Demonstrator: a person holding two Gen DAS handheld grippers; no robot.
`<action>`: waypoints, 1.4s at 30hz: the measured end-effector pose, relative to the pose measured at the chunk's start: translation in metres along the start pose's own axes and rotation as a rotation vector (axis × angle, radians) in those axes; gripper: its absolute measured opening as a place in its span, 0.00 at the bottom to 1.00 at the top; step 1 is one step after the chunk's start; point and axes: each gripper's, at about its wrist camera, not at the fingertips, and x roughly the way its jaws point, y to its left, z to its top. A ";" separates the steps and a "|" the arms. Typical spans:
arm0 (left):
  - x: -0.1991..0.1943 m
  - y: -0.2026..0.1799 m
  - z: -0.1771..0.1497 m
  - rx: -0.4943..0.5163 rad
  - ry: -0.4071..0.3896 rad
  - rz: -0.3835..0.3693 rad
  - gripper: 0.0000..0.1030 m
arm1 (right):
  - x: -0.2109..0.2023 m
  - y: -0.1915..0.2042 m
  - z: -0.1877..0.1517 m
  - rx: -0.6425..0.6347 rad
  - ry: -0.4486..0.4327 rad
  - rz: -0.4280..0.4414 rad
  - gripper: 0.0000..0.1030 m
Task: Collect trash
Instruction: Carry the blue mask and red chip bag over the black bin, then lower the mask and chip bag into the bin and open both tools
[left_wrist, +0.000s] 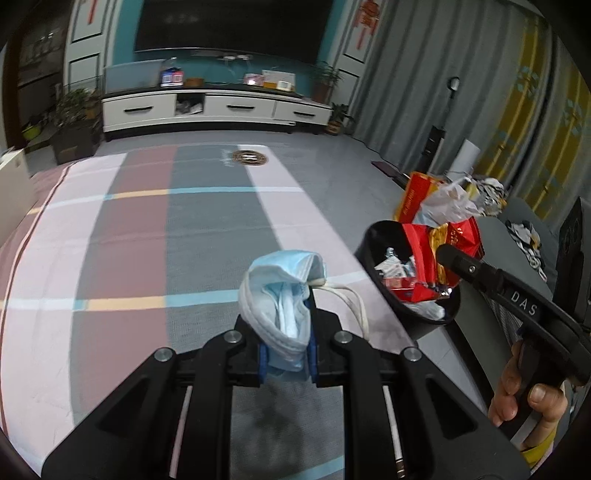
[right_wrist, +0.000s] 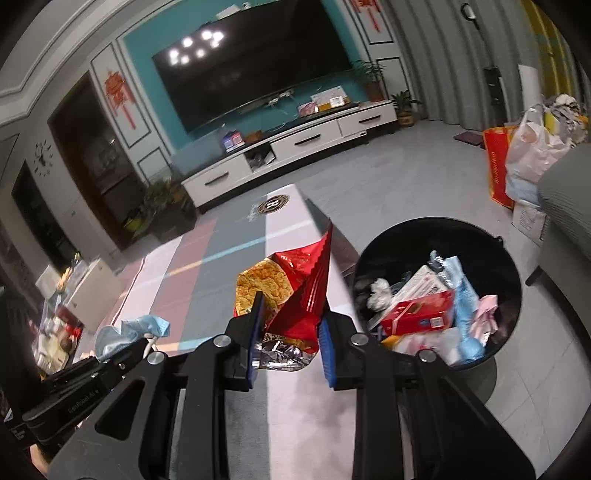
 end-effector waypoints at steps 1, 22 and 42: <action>0.003 -0.005 0.001 0.010 0.002 -0.004 0.17 | -0.002 -0.007 0.001 0.010 -0.006 -0.011 0.27; 0.063 -0.111 0.035 0.204 0.033 -0.115 0.17 | -0.021 -0.093 0.010 0.157 -0.051 -0.129 0.27; 0.136 -0.161 0.037 0.299 0.121 -0.115 0.18 | -0.007 -0.136 0.016 0.226 -0.030 -0.225 0.28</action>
